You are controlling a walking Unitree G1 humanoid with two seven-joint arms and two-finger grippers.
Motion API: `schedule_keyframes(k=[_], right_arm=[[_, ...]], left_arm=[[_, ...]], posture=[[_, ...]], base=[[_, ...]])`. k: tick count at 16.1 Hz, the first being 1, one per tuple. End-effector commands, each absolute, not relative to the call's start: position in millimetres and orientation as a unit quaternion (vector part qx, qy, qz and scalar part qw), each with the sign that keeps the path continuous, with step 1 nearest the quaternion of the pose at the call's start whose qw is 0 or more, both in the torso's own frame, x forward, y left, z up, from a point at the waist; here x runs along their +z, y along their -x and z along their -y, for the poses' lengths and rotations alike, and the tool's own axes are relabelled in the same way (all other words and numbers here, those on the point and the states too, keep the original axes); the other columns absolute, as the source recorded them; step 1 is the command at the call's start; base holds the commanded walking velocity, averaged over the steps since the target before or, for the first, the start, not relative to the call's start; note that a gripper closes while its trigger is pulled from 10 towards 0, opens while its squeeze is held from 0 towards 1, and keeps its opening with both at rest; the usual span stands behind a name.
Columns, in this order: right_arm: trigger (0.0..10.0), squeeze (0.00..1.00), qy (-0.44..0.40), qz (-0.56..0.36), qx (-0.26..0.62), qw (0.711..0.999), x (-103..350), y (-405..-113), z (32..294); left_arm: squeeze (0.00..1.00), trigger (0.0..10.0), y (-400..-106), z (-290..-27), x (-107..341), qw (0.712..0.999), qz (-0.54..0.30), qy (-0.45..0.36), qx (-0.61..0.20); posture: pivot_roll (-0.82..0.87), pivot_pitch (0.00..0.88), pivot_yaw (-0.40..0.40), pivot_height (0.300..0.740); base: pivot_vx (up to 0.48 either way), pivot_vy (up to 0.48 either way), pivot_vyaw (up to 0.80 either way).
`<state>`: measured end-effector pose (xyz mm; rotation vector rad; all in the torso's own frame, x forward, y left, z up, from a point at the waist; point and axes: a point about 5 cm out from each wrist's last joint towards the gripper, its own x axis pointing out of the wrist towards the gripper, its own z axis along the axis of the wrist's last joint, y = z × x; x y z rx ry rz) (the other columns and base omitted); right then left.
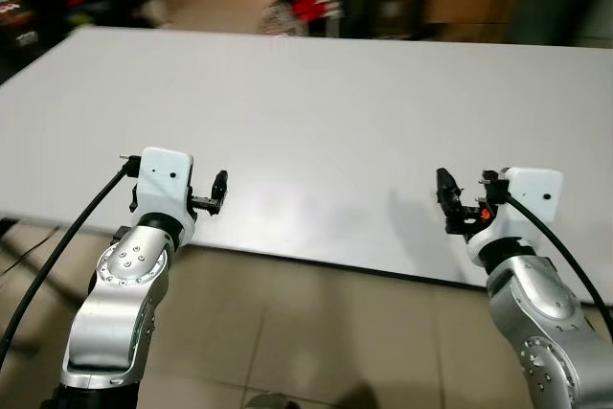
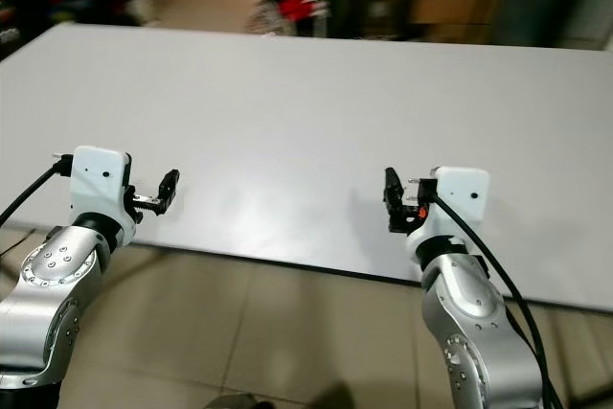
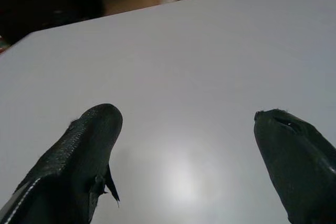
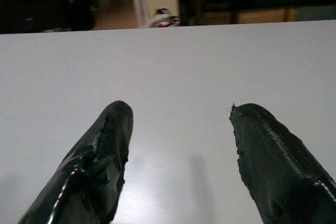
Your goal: Setting the table
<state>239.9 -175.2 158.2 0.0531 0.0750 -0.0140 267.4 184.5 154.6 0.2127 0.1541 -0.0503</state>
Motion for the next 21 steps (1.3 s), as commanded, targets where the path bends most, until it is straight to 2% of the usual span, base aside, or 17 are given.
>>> schedule_keyframes(k=[1,2,5,6,7,10,16,19,21], right_arm=[[10.0,0.0,-0.021,-0.039,-0.009,0.999,158,-241,175],[10.0,0.0,0.003,-0.041,-0.02,0.999,155,-240,178],[10.0,0.0,0.008,-0.036,0.001,0.999,157,-237,177],[10.0,0.0,0.004,-0.035,0.009,0.999,158,-237,175],[10.0,0.0,-0.004,-0.028,0.006,1.0,161,-240,174],[10.0,0.0,0.003,-0.018,0.02,1.0,165,-243,168],[10.0,0.0,0.001,-0.019,0.034,0.999,169,-260,171],[10.0,0.0,-0.004,-0.019,0.03,0.999,169,-262,170],[10.0,0.0,-0.008,-0.016,0.022,1.0,170,-264,170]], left_arm=[[1.0,10.0,-268,-185,164,0.991,-0.055,-0.122,-0.023],[1.0,10.0,-269,-183,163,0.991,-0.057,-0.113,-0.037],[1.0,10.0,-268,-191,157,0.997,-0.054,-0.063,0.008],[0.52,10.0,-268,-190,154,0.997,-0.07,-0.038,0.004],[0.0,10.0,-269,-187,156,0.996,-0.069,-0.051,-0.004],[0.0,10.0,-268,-178,155,0.996,-0.053,-0.068,-0.03],[0.0,10.0,-258,-174,159,0.994,-0.033,-0.106,-0.014],[0.0,10.0,-258,-174,159,0.995,-0.041,-0.093,-0.016],[0.0,10.0,-260,-173,161,0.995,-0.039,-0.088,-0.015]], posture=[[0.07,0.0,0.102,0.74],[0.07,0.0,0.109,0.74],[0.07,0.0,0.095,0.74],[0.07,0.0,0.088,0.74],[0.06,0.0,0.09,0.74],[0.05,0.0,0.086,0.74],[0.12,0.0,0.027,0.74],[0.12,0.0,0.029,0.74],[0.12,0.0,0.032,0.74]], base=[[0.0,0.0,0.8],[0.0,0.0,0.8],[0.0,0.0,0.8],[0.0,0.0,0.8],[0.0,0.0,0.8],[0.0,0.0,0.8],[0.0,0.0,0.8],[0.0,0.0,0.8],[0.0,0.476,0.39]])
